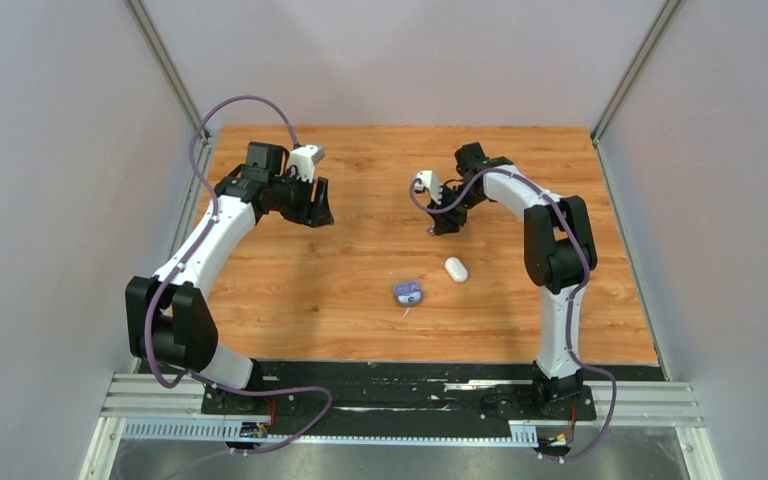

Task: Insert the wireless bluetooth earbuds into the charging case
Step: Pick up the earbud from the center of the board.

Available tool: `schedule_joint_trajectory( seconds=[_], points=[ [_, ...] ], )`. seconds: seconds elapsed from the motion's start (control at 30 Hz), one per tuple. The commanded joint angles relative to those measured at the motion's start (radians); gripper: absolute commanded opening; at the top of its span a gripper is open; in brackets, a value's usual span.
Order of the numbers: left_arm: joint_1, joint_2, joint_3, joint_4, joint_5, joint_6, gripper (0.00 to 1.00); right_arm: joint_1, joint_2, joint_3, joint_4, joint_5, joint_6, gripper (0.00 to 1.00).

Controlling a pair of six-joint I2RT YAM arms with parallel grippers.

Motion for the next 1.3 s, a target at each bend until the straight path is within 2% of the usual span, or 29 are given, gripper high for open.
schedule_joint_trajectory(
  seconds=[0.0, 0.63, 0.73, 0.93, 0.97, 1.13, 1.27],
  points=[
    [0.007, -0.046, -0.005, 0.003, 0.023, -0.004, 0.65, 0.017, -0.006, 0.021, -0.016, -0.051, -0.016, 0.33],
    [0.008, -0.044, -0.016, 0.012, 0.030, -0.003, 0.65, 0.069, 0.063, 0.059, 0.033, 0.001, 0.007, 0.31],
    [0.009, -0.039, -0.013, 0.012, 0.036, -0.003, 0.65, 0.073, 0.069, 0.064, 0.040, -0.003, 0.019, 0.25],
    [0.009, -0.033, -0.012, 0.013, 0.039, -0.004, 0.65, 0.073, 0.063, 0.056, 0.041, -0.028, 0.027, 0.04],
    [0.009, -0.032, -0.013, 0.015, 0.042, -0.003, 0.65, 0.072, 0.054, 0.053, 0.042, -0.039, 0.030, 0.01],
    [0.009, -0.052, -0.023, 0.040, 0.097, 0.063, 0.65, 0.065, -0.019, 0.054, 0.023, -0.182, 0.136, 0.00],
    [0.009, -0.192, -0.139, 0.231, 0.191, 0.192, 0.66, 0.033, -0.040, 0.162, -0.054, -0.460, 0.390, 0.00]
  ],
)
